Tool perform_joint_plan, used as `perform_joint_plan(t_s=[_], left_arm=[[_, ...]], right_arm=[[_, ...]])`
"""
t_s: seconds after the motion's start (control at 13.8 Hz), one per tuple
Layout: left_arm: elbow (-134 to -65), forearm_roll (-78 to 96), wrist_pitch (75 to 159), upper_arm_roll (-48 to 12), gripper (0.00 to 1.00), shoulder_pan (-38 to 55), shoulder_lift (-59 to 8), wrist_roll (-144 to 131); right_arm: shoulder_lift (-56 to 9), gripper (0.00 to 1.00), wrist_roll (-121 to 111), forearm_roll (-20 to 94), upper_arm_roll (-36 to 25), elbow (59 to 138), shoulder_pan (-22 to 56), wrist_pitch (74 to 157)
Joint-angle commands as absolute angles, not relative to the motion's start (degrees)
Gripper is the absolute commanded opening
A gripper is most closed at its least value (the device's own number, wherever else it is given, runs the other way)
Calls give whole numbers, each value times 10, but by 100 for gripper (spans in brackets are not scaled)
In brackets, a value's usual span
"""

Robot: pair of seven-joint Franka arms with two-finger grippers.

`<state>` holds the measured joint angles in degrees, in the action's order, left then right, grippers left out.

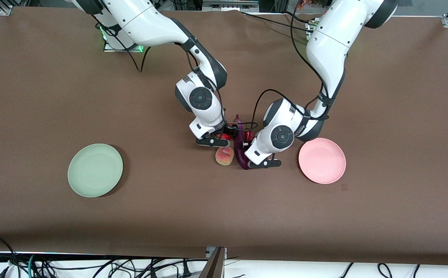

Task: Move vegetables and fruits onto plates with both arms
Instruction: 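Grasp the red chili with the left gripper while the right gripper grasps the apple, then carry the chili with the left gripper while the right gripper carries the apple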

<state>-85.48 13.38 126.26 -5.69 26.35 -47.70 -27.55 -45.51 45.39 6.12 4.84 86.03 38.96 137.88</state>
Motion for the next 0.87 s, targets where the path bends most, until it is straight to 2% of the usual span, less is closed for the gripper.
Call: perform_joint_plan(t_s=[0.0,0.14,0.22,0.29,0.58,0.8], left_arm=[[-867,124,1286,-54,29,277,-476,-285],[-867,124,1286,-54,21,277,-476,-284],[-865,123,1284,-54,6,274,-476,-277],[-864,120,1282,-54,0,272,-475,-276],[-848,110,1276,-54,0,214,-462,-247],[-813,107,1188,-53,0,175,-435,-231]], right_arm=[[-454,29,446,62,46,856,389,1378],[-447,27,444,62,42,854,387,1367],[-441,27,443,64,42,853,377,1352],[-434,27,441,65,44,852,369,1332],[-390,27,432,62,40,848,346,1245],[-355,27,336,64,40,848,283,1165]])
